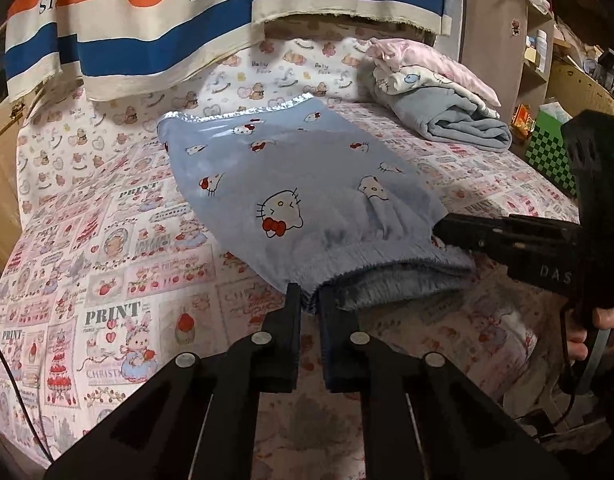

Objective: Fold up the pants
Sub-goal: 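Open the right tool and release the cuffs on the pants, then grasp the cuffs with the right tool while the left tool grasps the cuff fabric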

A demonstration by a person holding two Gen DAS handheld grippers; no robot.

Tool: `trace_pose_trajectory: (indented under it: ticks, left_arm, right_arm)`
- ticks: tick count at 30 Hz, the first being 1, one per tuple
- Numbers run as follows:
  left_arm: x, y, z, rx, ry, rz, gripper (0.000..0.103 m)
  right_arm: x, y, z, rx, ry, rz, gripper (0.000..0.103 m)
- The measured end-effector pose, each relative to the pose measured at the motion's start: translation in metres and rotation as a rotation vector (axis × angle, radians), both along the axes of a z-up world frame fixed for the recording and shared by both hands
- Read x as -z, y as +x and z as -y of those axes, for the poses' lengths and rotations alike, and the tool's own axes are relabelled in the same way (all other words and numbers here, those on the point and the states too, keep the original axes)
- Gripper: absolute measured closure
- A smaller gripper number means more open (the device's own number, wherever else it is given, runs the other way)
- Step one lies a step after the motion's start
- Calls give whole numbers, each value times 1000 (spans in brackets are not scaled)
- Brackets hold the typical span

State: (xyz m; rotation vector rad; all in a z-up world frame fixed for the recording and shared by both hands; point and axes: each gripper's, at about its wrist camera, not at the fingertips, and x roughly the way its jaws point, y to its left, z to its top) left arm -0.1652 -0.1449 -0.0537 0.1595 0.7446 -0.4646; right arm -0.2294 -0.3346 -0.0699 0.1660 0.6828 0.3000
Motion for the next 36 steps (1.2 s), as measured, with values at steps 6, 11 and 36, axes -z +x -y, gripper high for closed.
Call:
trace_pose_trajectory:
  ticks: [6,11,36]
  left_arm:
    - [-2,3,-3,-7,-24,-24,95]
    - [-6,9,-6,1,-58,-63,95]
    - [-29,33,-20,33,-149,29,96]
  right_arm:
    - [-11,-11,-1,-21,24,85,48]
    - [-24,-23,-28,-162,-144,168,45]
    - [-14,11,-40,-257,-286,9,84]
